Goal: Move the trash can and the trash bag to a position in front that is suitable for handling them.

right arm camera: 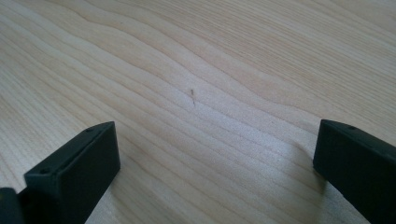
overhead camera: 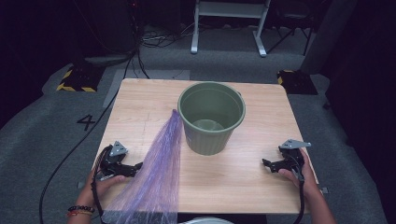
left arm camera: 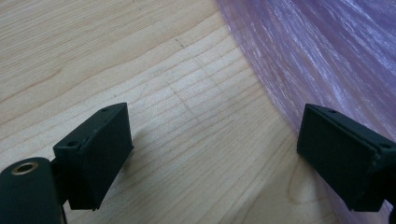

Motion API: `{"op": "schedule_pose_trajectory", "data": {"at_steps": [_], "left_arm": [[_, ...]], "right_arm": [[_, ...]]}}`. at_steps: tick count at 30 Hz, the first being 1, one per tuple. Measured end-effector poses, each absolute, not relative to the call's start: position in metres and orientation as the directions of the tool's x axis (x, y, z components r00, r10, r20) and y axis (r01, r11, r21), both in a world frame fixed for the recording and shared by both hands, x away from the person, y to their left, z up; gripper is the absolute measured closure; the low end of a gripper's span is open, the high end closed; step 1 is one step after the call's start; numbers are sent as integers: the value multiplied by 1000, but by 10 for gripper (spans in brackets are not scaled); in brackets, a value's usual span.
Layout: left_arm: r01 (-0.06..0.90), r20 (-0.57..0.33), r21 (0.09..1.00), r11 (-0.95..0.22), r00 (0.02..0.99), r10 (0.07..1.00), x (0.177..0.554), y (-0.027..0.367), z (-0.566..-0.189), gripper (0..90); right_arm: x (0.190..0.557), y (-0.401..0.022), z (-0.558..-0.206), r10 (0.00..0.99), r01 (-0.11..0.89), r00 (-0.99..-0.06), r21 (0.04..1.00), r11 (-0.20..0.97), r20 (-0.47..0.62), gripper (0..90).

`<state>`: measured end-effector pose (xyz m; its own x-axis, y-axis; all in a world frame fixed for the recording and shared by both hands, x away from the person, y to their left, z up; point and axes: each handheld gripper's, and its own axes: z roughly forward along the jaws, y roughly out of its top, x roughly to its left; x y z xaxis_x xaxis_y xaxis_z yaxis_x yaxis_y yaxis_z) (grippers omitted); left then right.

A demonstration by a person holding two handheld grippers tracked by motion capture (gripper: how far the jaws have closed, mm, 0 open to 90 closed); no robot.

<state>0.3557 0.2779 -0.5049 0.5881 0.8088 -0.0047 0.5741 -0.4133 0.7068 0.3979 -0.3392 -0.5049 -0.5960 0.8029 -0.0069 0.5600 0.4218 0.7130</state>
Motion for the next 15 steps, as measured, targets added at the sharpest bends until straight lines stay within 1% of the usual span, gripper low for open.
{"op": "schedule_pose_trajectory", "data": {"at_steps": [15], "left_arm": [[570,-3,705,-421,596,803,355,278,-504,105]], "right_arm": [[398,-339,-505,804,561,-594,714,420,-6,3]]}}
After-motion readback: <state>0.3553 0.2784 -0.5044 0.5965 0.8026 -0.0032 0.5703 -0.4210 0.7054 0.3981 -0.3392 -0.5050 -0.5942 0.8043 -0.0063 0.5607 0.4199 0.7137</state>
